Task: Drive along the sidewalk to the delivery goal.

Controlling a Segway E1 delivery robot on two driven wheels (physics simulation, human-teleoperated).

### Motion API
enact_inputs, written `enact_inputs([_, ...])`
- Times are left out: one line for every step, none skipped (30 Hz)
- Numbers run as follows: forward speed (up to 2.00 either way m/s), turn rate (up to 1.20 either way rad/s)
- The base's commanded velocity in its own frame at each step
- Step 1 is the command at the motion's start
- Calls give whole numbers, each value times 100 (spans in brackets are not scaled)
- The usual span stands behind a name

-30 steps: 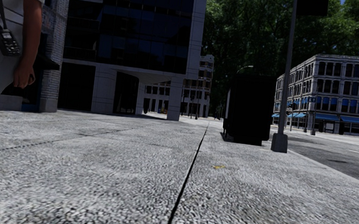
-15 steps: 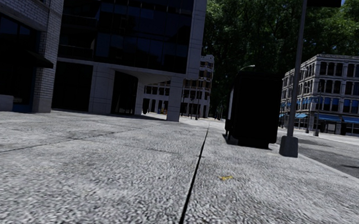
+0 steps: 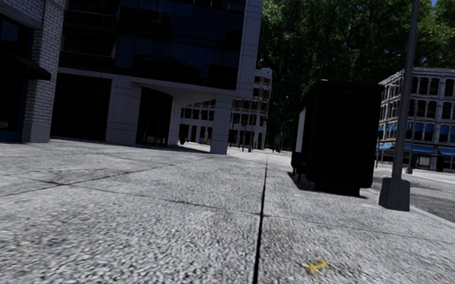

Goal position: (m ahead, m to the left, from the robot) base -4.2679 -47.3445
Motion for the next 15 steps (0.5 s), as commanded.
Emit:
enact_inputs([200, 0])
enact_inputs([200, 0])
enact_inputs([200, 0])
enact_inputs([200, 0])
enact_inputs([200, 0])
enact_inputs([200, 0])
enact_inputs([200, 0])
enact_inputs([200, 0])
enact_inputs([200, 0])
enact_inputs([200, 0])
enact_inputs([200, 0])
enact_inputs([200, 0])
enact_inputs([200, 0])
enact_inputs([200, 0])
enact_inputs([200, 0])
